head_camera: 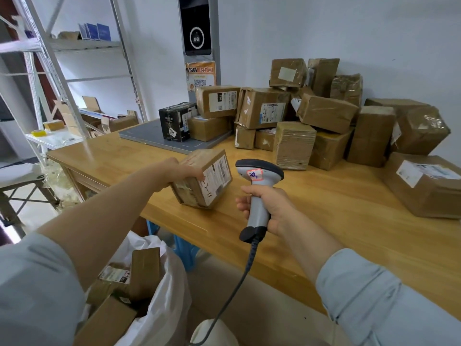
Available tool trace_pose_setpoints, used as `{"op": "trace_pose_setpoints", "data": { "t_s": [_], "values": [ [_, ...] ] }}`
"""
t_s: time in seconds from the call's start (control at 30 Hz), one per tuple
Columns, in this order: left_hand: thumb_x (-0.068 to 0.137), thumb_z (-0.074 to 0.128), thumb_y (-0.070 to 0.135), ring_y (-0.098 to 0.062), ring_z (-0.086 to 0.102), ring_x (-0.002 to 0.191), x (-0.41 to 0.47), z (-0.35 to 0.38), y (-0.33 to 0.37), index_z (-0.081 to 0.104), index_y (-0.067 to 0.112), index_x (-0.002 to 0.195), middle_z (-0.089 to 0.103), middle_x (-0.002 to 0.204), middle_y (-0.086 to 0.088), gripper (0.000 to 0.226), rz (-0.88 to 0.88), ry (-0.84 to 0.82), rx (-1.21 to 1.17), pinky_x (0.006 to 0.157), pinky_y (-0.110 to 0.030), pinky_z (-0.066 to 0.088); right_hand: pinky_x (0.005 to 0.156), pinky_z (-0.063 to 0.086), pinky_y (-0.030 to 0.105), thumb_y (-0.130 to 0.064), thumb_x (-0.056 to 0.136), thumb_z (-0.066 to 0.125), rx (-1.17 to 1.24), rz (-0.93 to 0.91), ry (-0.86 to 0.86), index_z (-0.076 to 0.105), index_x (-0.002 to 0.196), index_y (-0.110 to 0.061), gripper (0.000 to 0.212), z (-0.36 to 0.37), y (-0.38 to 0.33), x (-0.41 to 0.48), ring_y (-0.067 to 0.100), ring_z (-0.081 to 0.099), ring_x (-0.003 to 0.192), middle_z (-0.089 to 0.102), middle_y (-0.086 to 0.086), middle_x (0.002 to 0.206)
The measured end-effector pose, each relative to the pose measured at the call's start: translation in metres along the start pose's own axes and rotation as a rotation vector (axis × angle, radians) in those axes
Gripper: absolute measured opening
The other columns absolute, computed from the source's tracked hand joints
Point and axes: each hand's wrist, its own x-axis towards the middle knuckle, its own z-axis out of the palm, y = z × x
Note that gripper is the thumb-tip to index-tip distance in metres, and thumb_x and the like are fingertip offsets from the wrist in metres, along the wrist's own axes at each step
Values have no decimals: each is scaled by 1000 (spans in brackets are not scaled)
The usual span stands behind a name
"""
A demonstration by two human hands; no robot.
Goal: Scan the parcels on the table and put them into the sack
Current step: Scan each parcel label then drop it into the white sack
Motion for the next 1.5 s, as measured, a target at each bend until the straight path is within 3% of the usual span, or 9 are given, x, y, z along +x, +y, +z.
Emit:
{"op": "trace_pose_setpoints", "data": {
  "t_s": [0.07,0.17,0.23,0.37,0.6,0.93,1.5],
  "values": [
    [73,78,27,-25,58,107,0,-5,-12,38,5,135,57,123,-14,77,16,9,-243,80,-31,52,46,51,25,-10,85,67,41,-21,-31,57,91,-3,14,4,-1,-2,19,63,48,68,14,64],
    [74,76,13,-23,63,103,-2,-9,-27,42,3,127,64,114,-15,63,49,16,-490,83,-27,54,47,52,25,-13,86,66,77,-59,-90,57,91,-5,12,13,-5,-8,20,63,49,68,14,64],
    [78,72,6,-19,63,96,-10,-10,-33,45,5,116,65,105,-12,46,107,50,-519,80,-24,52,46,51,24,-13,86,66,81,-82,-106,58,87,-5,11,21,-10,-12,19,62,47,66,12,60],
    [68,81,13,-26,60,106,-10,-17,-48,46,8,117,65,111,-11,61,200,170,-514,98,-38,49,43,45,21,-11,85,66,53,-122,-106,57,76,-4,14,36,-15,-22,17,54,40,61,11,54],
    [31,85,41,-25,60,108,-7,-28,-60,51,19,110,66,111,-6,89,213,274,-514,103,-44,45,44,44,22,-11,84,68,-5,-165,-116,58,78,-3,14,53,-12,-29,16,53,39,61,10,54],
    [32,87,43,-25,60,109,-1,-38,-72,52,23,110,66,111,-3,89,238,302,-530,102,-46,45,42,44,21,-9,84,67,-36,-202,-111,58,84,-2,11,62,-16,-34,16,52,39,60,9,52],
    [31,87,44,-26,63,105,4,-47,-82,51,22,109,66,110,-5,89,223,312,-518,97,-45,49,42,43,22,-7,85,66,-41,-235,-139,56,66,-5,21,71,-16,-36,16,50,39,58,9,51]
  ]
}}
